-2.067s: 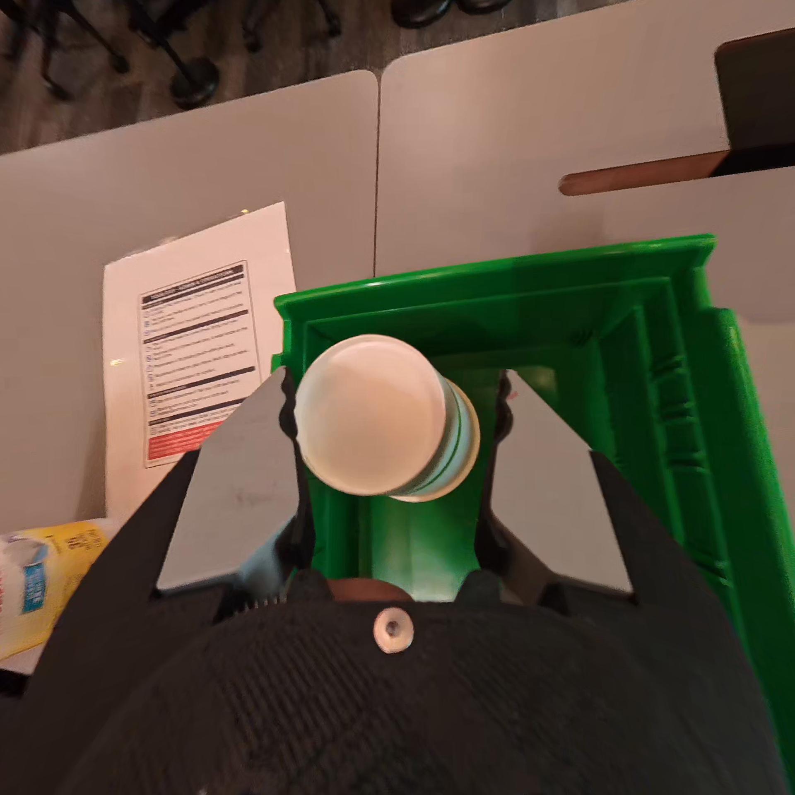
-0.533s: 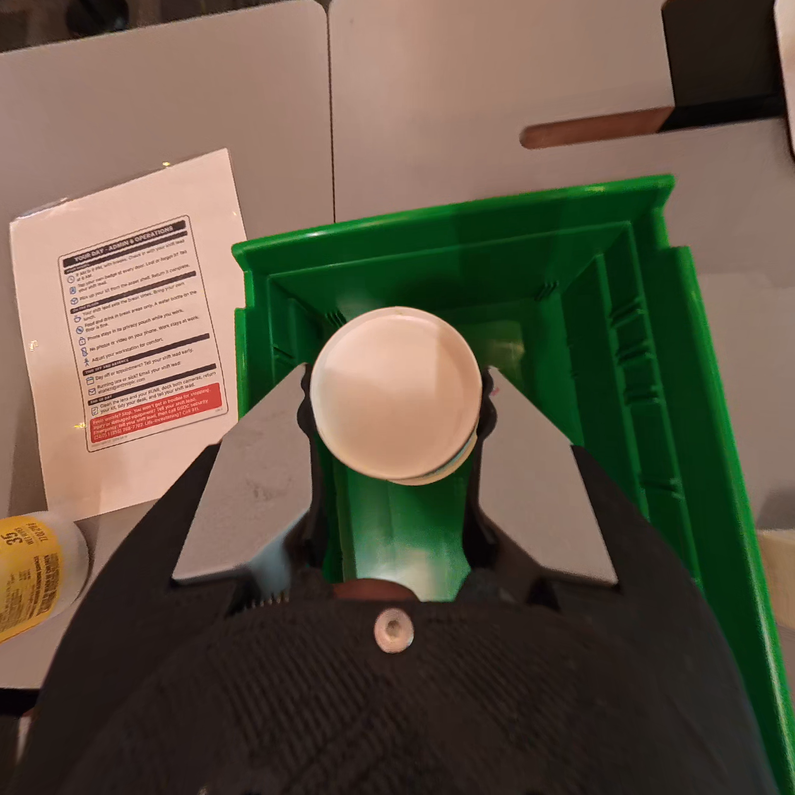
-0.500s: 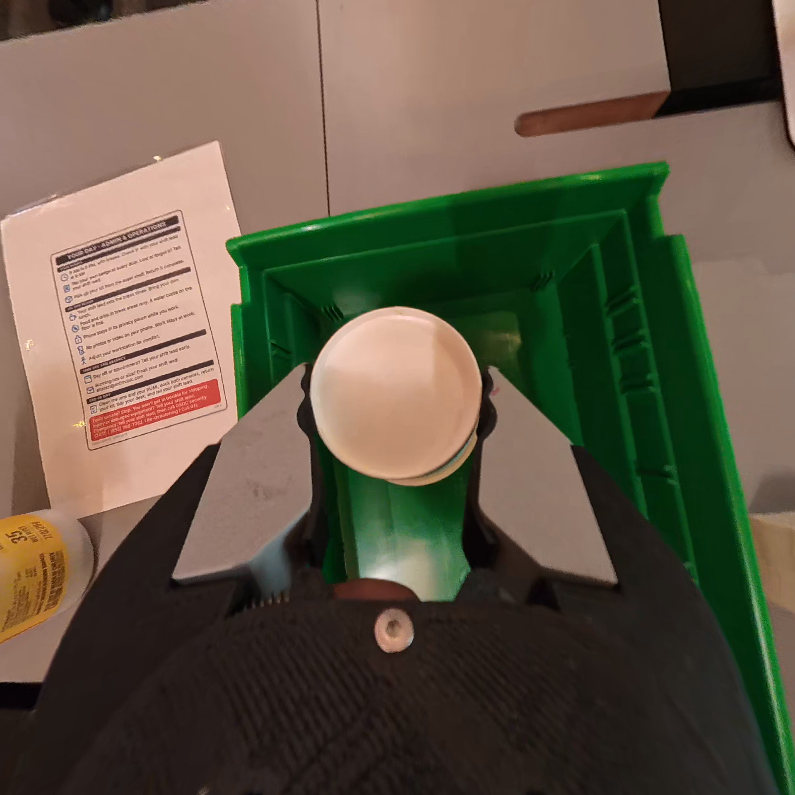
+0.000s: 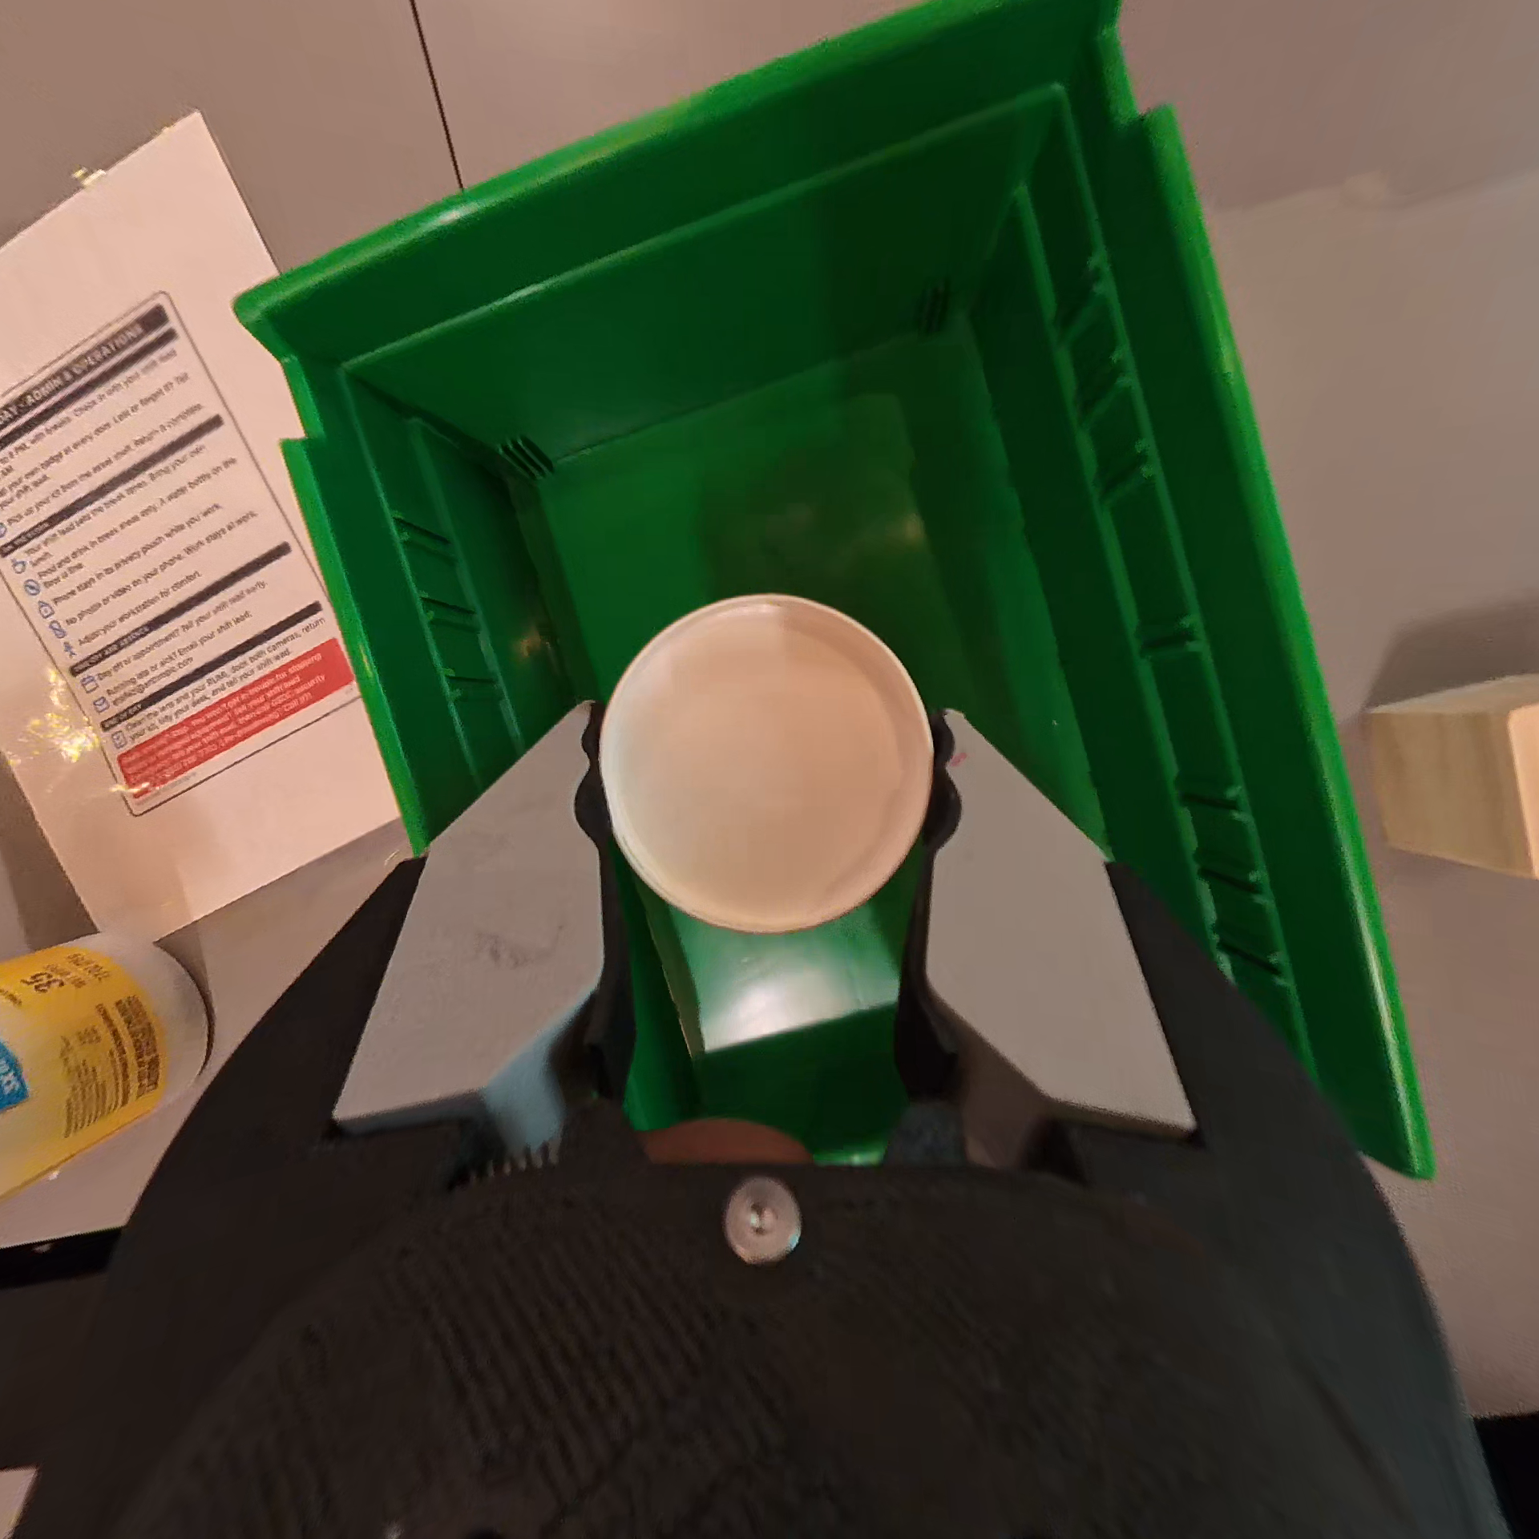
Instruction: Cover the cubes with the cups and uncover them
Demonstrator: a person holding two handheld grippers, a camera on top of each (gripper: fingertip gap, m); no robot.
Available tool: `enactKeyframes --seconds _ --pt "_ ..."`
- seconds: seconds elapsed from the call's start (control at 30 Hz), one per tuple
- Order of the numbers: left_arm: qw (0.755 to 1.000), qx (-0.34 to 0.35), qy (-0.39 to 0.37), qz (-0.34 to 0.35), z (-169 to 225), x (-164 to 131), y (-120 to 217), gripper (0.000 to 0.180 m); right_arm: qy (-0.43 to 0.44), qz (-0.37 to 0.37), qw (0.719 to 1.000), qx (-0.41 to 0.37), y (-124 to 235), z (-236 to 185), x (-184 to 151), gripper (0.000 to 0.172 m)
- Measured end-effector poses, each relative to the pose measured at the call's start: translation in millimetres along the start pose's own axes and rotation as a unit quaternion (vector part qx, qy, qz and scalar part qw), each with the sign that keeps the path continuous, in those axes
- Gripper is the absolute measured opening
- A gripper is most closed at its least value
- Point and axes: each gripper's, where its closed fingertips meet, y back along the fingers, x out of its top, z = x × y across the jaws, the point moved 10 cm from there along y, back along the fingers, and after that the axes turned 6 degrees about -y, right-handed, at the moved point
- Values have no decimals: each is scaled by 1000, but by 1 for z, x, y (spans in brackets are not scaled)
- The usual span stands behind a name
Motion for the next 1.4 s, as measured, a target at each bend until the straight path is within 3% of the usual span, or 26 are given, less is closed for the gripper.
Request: enactKeyframes --seconds 0.4,0.5,0.6,0.67,0.73,0.8,1.03,1.13,1.4 --pt "1000 -11 -18 -14 25 -21 16 76 -2 2 1000 3 1 -1 -1 71" --pt "1000 9 -9 20 25 -20 21 76 -2 3 1000 1 1 -1 -1 71" --pt "995 16 -17 99 25 -18 43 83 -5 3 1000 -2 2 1 -2 71" --pt "989 -2 -35 141 26 -21 56 62 -10 3 1000 0 2 2 -3 70" --pt "988 -17 -29 151 26 -24 59 64 -10 3 1000 2 2 2 -2 71" --pt "990 -15 -38 136 27 -28 59 63 -7 5 1000 2 2 0 -2 70" --pt "992 -1 -112 66 42 -32 44 24 -9 1 1000 3 1 0 -4 70" --pt "989 1 -128 73 46 -27 47 1 -10 2 1000 3 2 0 -4 70" --pt "984 20 -154 84 48 -18 62 1 -5 4 1000 3 2 -1 -4 70"
